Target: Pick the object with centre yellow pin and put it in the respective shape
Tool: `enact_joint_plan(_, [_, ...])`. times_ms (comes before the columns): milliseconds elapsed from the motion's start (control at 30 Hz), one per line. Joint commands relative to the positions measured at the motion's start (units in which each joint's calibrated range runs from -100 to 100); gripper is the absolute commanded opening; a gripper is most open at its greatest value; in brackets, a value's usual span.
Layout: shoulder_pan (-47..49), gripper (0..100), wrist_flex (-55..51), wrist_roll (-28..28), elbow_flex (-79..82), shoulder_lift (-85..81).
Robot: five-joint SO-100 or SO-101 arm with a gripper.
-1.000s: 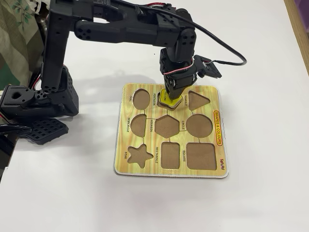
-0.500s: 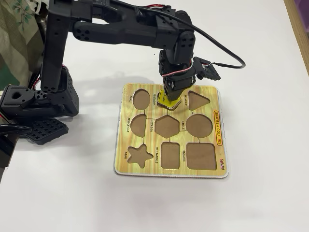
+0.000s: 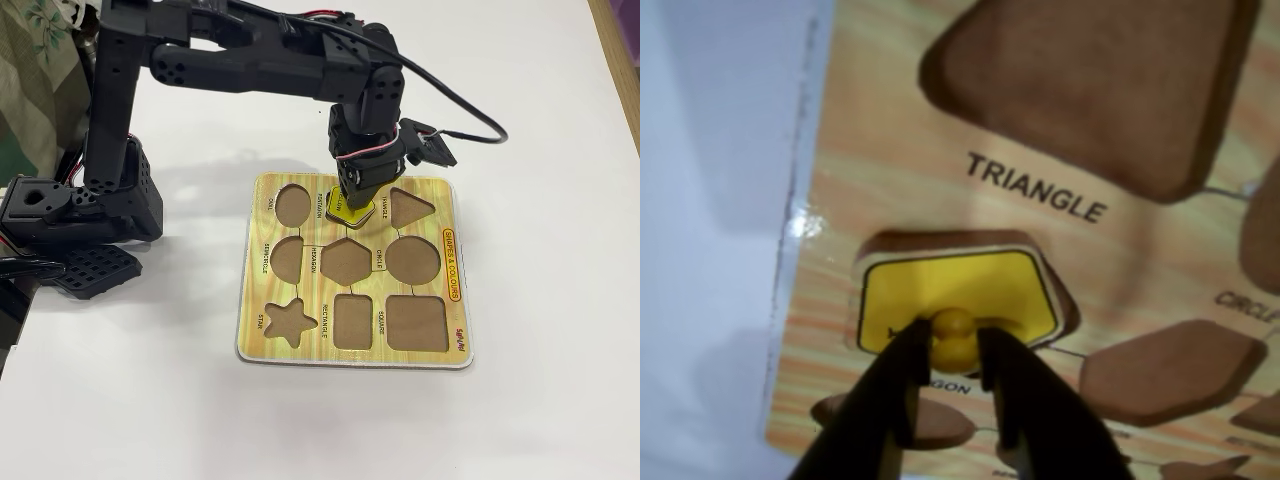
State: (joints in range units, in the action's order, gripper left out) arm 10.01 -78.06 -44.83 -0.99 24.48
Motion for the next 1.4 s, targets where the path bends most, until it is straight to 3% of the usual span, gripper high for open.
enact_joint_plan(0, [-2.39,3,0.02,2.25,-0.54,-2.73])
enact_joint_plan(633, [-2.2,3,1.75,1.89,1.26,-3.23])
enact_joint_plan(933, [-2.0,28,2.09,1.83,1.89,-7.08])
enact_joint_plan(1367, [-2.0,28,4.86,1.78,14.48,-23.23])
